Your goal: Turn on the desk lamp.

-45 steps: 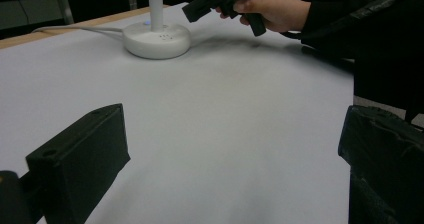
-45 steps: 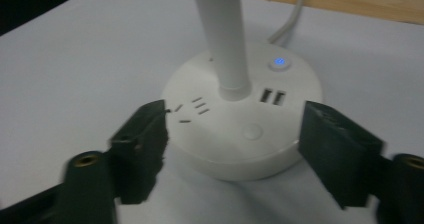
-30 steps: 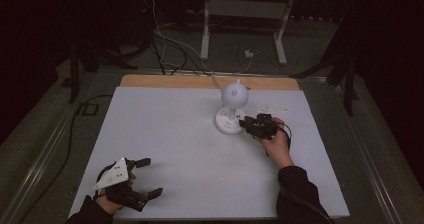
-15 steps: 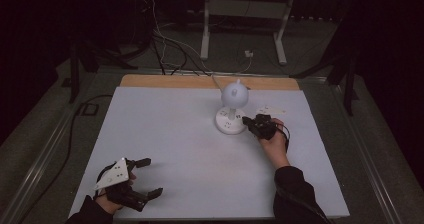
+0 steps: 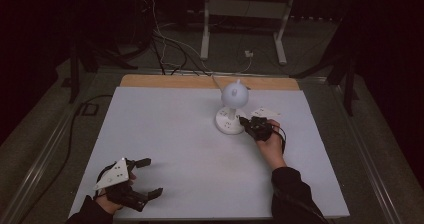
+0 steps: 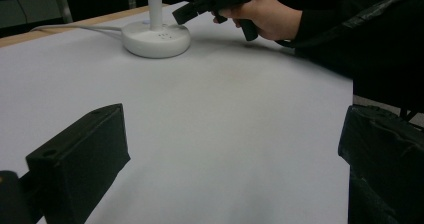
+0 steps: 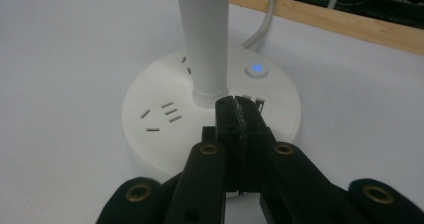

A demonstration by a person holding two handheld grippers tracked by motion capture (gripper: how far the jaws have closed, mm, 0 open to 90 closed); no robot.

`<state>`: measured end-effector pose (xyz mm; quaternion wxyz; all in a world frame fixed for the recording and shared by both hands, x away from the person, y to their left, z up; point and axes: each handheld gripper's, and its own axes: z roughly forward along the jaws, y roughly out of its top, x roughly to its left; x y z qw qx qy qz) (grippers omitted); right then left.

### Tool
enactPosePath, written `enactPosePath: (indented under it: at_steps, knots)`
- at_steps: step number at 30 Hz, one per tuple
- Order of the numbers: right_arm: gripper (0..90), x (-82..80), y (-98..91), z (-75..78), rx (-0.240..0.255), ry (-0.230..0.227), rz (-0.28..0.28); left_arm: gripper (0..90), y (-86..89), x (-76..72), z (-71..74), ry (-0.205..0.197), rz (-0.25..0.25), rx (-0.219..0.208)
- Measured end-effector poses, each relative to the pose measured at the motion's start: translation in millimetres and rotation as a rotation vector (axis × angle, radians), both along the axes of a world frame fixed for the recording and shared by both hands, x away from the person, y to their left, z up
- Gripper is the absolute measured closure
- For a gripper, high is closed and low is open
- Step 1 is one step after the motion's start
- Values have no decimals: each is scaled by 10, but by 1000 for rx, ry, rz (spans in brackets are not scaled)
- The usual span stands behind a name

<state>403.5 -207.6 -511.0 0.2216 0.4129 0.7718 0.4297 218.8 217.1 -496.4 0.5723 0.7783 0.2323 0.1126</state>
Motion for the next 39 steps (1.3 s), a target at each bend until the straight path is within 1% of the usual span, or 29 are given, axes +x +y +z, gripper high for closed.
enactPosePath:
  at_steps: [2, 11, 13, 18, 22, 25, 30, 31, 33, 35, 36, 38, 39]
  knots:
    - [898, 2, 11, -3, -5, -6, -1, 3, -1, 0, -1, -1, 0, 1]
    - [898, 14, 33, -39, -21, 2, 3, 3, 1, 0, 0, 1, 0, 0]
    - [898, 17, 31, -40, -16, 4, 3, 3, 0, 0, -2, 1, 0, 2]
    - [898, 17, 32, -41, -23, 0, 1, 3, -1, 0, -2, 0, 0, 1]
    - [898, 18, 24, -41, -17, 6, 3, 3, -1, 1, -3, 1, 0, 0]
    - [898, 20, 22, -38, -22, 8, 6, 3, -2, 2, -4, 2, 0, 1]
    - [899, 17, 16, -52, -13, 4, 7, 2, -4, 0, -5, 2, 0, 1]
    - [899, 14, 11, -58, -15, -4, 9, 3, -4, -1, -4, 2, -1, 0]
    - [899, 16, 3, -65, 7, 4, 4, 3, -3, -1, -3, 2, 0, 0]
    - [897, 21, 12, -48, -6, 7, 2, 2, 0, 2, -4, 3, 0, -2]
    - [893, 17, 16, -33, -8, 0, 3, 3, 1, 2, -4, 2, 1, -2]
    - [843, 6, 10, 5, 16, -11, 16, 3, 5, 4, -4, 2, 2, -3]
    - [836, 1, 10, 26, 22, -17, 22, 3, 4, 7, -5, 3, 2, -2]
